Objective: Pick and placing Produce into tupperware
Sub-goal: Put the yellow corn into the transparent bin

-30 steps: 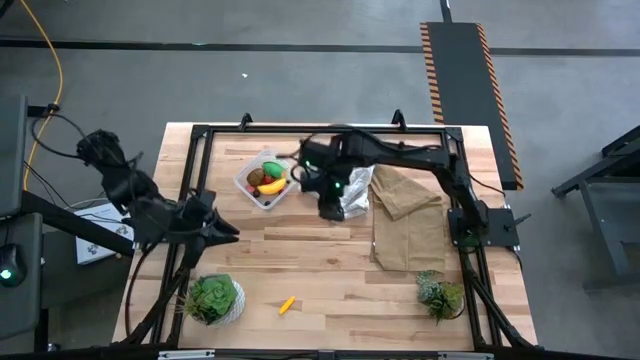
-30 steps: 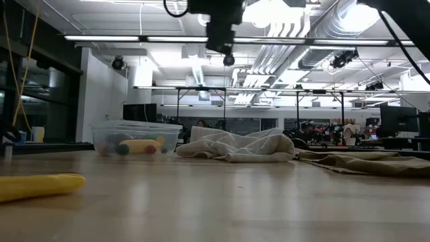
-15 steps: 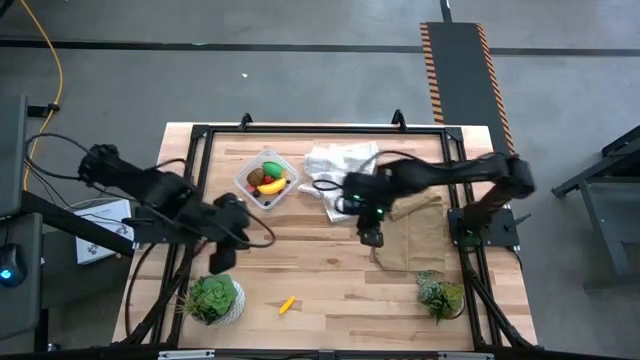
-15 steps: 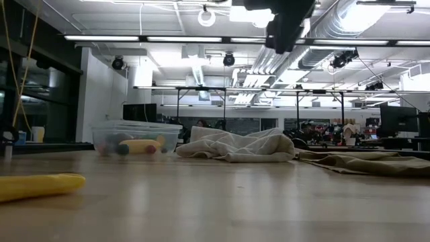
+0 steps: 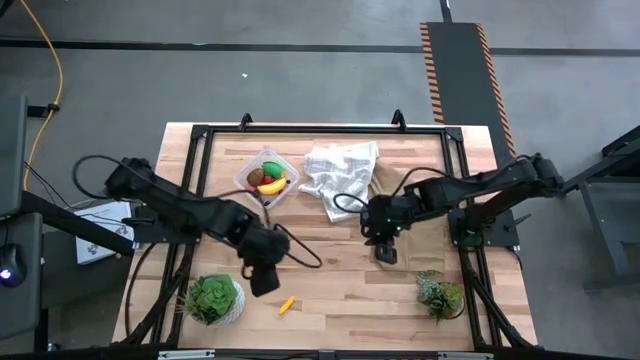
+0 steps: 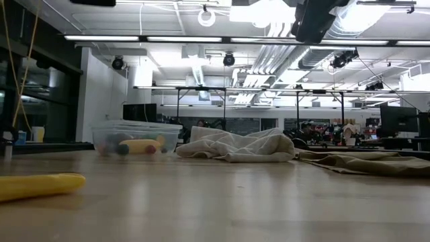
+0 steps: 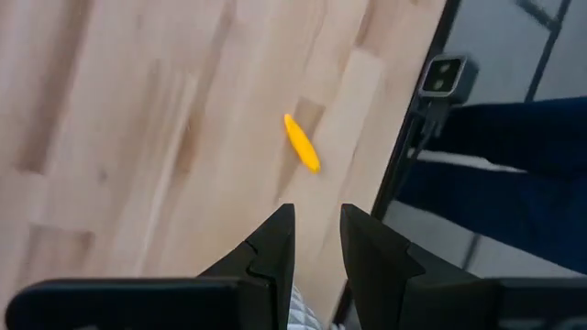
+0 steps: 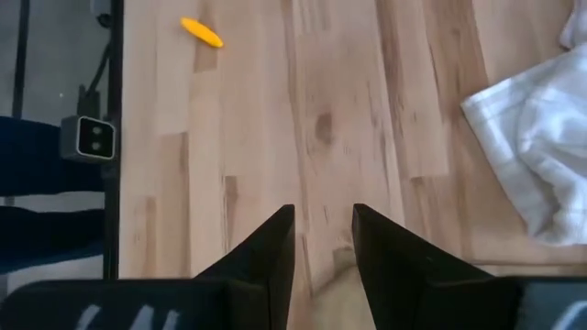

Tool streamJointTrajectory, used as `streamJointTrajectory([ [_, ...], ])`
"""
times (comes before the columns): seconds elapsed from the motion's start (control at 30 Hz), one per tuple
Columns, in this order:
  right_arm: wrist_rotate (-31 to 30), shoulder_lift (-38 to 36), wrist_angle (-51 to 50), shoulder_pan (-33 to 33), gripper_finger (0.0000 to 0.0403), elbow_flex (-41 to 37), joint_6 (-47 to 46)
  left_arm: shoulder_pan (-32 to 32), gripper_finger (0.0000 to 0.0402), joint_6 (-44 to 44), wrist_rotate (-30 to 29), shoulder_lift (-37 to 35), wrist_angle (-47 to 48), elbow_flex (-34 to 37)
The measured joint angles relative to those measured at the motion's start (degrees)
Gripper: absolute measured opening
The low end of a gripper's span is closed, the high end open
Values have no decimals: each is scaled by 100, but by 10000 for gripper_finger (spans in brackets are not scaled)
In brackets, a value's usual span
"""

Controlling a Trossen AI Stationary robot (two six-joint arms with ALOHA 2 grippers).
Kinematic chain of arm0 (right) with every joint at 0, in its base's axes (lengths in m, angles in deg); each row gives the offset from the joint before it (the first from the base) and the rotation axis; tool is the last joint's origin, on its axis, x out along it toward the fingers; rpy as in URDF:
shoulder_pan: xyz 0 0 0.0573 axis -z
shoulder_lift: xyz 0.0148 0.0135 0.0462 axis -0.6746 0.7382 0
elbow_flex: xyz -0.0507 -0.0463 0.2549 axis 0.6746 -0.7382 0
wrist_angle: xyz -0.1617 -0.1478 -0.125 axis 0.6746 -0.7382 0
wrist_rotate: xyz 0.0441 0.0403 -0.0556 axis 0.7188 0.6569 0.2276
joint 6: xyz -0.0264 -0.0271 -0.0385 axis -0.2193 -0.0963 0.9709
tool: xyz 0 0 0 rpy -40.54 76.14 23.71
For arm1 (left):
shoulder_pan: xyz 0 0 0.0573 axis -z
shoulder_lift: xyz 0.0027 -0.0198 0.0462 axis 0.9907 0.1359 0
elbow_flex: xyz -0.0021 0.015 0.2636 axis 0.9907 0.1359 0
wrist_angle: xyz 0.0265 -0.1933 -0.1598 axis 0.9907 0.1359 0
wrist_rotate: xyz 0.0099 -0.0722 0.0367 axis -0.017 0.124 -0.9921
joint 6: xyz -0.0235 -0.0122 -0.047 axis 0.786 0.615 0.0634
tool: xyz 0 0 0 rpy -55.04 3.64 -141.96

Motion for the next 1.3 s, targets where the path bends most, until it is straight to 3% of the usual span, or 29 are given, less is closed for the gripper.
streamJointTrajectory([
  [0.37, -241, 2, -259, -130, 103, 0, 259, -166, 79, 929, 1229, 910, -68, 2],
  [0.93, -274, 4, -891, 145, 103, 0, 519, -1186, 78, 773, 1750, 1034, 928, 2],
  [1.3, -240, 4, -943, 305, 103, 0, 1120, -1381, 78, 1749, 2017, 1153, 374, 4],
])
